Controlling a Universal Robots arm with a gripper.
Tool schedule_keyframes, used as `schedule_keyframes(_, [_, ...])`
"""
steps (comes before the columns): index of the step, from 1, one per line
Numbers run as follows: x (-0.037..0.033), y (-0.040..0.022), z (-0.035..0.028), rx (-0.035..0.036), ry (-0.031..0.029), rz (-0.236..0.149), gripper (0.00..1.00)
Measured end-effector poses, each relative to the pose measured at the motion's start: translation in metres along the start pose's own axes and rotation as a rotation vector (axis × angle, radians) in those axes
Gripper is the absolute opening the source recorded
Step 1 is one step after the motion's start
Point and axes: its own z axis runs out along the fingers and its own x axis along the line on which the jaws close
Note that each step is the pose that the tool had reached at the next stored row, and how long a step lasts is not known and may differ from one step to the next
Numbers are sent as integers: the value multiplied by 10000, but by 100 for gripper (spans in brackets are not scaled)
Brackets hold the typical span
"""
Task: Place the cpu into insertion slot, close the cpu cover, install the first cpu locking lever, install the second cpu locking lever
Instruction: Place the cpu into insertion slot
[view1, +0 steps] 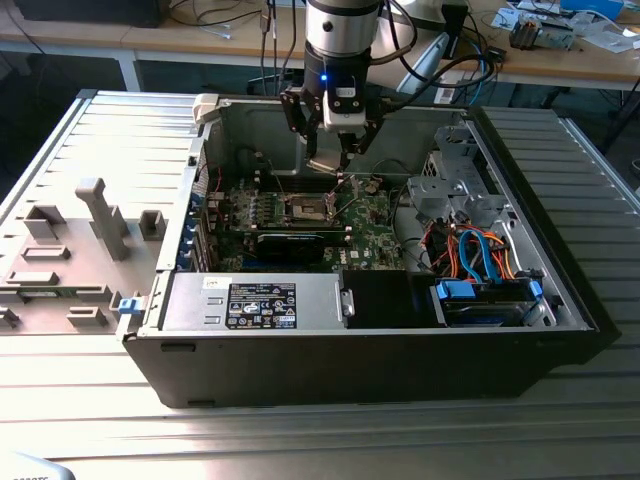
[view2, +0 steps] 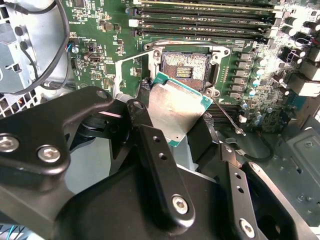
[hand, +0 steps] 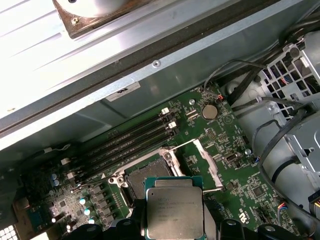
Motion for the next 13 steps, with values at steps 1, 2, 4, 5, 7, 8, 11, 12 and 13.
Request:
schedule_keyframes(1, [0,0,0,-1,-1,10,55])
schedule_keyframes(2, [0,0,0,-1,-1,14,55])
schedule_keyframes(4, [0,0,1,-1,-1,22,55])
schedule_keyframes(5, [0,0,1,-1,-2,27,55])
schedule_keyframes(7, [0,0,1,-1,-3,32,55])
schedule_keyframes(8, [0,0,1,-1,-3,36,55])
schedule_keyframes(11, [0,0,2,0,-4,53,55])
schedule_keyframes(12, [0,0,2,-1,-4,59,55])
schedule_keyframes(13, [0,0,2,-1,-4,64,55])
